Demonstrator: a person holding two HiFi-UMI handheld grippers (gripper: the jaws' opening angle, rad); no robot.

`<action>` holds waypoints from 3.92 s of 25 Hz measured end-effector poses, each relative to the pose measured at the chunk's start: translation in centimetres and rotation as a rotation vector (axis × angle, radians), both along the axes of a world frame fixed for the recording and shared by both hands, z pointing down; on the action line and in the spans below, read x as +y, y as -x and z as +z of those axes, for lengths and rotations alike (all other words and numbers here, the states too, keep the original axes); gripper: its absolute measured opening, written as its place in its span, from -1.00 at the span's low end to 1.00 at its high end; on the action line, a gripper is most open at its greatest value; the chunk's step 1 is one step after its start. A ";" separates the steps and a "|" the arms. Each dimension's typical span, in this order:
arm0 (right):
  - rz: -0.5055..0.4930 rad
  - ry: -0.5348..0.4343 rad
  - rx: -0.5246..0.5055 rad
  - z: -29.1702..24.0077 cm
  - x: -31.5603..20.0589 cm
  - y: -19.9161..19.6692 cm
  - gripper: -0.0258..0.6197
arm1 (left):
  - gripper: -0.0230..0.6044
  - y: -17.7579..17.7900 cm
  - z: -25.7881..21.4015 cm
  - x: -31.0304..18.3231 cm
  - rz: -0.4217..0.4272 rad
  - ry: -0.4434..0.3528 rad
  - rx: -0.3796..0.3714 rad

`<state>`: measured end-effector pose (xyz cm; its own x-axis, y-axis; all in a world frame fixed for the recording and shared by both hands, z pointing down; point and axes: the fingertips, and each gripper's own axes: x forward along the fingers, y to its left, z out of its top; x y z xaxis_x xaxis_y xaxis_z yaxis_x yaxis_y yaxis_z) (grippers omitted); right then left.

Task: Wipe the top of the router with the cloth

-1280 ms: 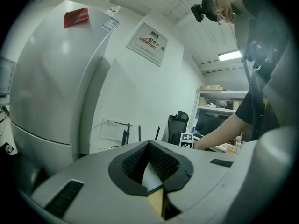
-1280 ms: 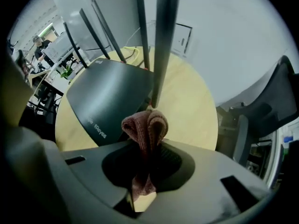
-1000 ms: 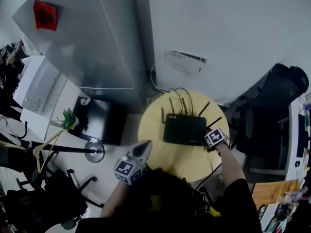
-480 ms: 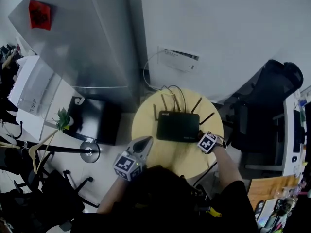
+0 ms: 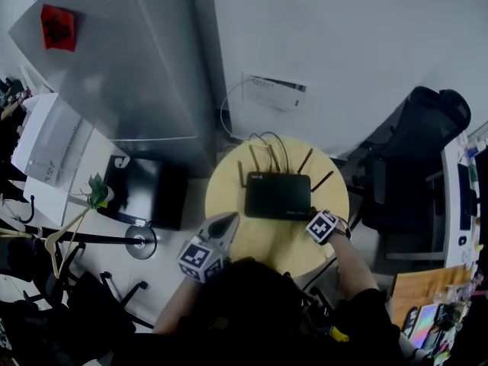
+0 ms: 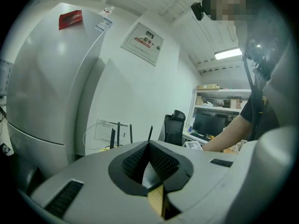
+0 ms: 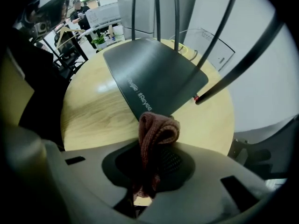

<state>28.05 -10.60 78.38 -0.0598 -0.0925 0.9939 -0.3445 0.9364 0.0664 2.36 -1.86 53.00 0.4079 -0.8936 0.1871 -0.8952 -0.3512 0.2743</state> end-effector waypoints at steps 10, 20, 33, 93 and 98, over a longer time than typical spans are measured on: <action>0.020 -0.002 0.034 -0.8 2.7 0.6 -0.72 | -0.92 -0.8 -0.3 -0.1 0.038 -0.012 -0.003; 0.152 0.048 -0.100 0.3 3.4 2.9 -0.72 | -0.92 -0.5 -0.3 1.2 -0.049 -0.027 -0.012; 0.428 0.147 -0.037 0.6 4.6 3.8 -0.72 | -0.92 5.0 1.0 -0.1 0.059 -0.012 0.038; 0.566 0.229 -0.216 0.4 10.5 23.1 -0.72 | -0.92 21.8 2.0 1.7 0.156 -0.015 0.082; 0.562 0.237 -0.234 0.3 10.8 24.2 -0.72 | -0.92 21.9 2.2 1.8 0.159 -0.015 0.082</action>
<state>3.83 0.22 78.71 -0.2838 0.0471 0.9577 -0.7661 0.5896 -0.2560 -19.51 -0.09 55.22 0.5577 -0.8191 0.1344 -0.8030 -0.4914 0.3373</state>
